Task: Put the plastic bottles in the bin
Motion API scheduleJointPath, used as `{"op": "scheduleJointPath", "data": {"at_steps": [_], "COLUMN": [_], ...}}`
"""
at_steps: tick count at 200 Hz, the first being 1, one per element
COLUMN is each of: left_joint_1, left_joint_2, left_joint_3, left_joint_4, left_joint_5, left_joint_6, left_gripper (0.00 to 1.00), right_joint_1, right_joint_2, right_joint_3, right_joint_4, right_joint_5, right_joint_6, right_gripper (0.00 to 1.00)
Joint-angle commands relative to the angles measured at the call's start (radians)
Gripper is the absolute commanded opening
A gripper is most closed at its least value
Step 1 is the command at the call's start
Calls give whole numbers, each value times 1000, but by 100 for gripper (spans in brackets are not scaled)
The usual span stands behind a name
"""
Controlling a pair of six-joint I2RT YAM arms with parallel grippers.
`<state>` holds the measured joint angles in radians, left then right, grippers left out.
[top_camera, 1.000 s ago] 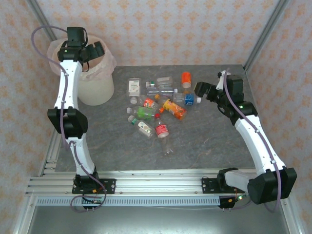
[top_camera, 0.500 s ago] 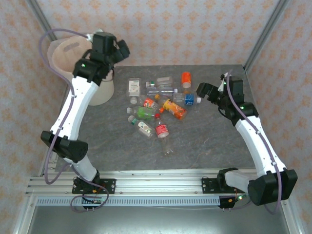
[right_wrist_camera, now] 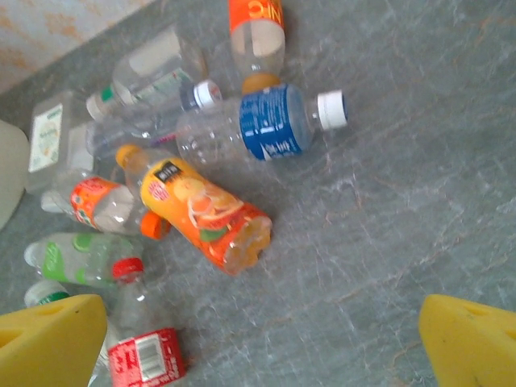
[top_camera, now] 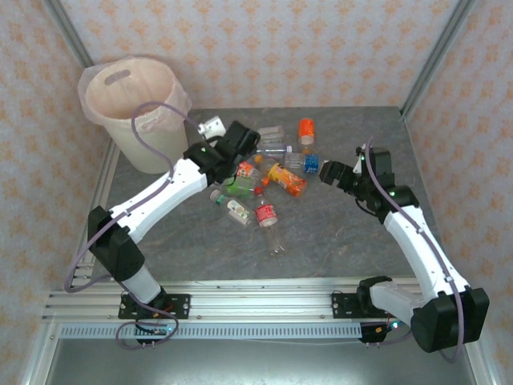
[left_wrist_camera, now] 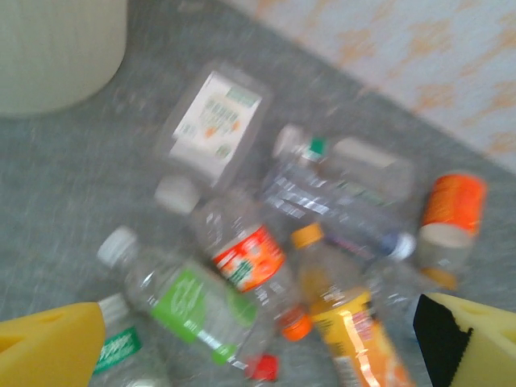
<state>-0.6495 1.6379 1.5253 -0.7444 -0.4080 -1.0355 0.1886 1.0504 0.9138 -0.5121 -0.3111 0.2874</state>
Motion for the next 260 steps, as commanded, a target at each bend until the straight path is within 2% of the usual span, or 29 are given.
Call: {"op": "scheduleJointPath", "data": {"at_steps": [1,20,97,145,200,230,260], "left_joint_1": [-3,-10,-48,-53,-66,-70,-70], "left_joint_2": [-23,-27,18,83,155,176,181], "left_joint_3": [-111,-174,-318,-363,-358,-387,-386], "left_joint_4": [26,40,87,173,176,219,209], "left_joint_5": [-21,12,114,153,182,215,200], "left_joint_6": [-185,-226,-351,-354,-366,-380,-369], "left_gripper": [100,100,100,95,93,84,83], "right_joint_1": [14,32,43,43,43,43,43], "right_joint_2": [-67,-70,-97,-74,-9,8,20], "right_joint_3": [-30,-32,-72,-59,-11,0,9], "right_joint_4": [103,88,130,121,86,78,68], "right_joint_5": [12,49,42,32,-3,-11,-13], "right_joint_6": [-28,-41,-31,-31,-21,-17,-19], "right_gripper": [99,99,99,99,99,99,99]}}
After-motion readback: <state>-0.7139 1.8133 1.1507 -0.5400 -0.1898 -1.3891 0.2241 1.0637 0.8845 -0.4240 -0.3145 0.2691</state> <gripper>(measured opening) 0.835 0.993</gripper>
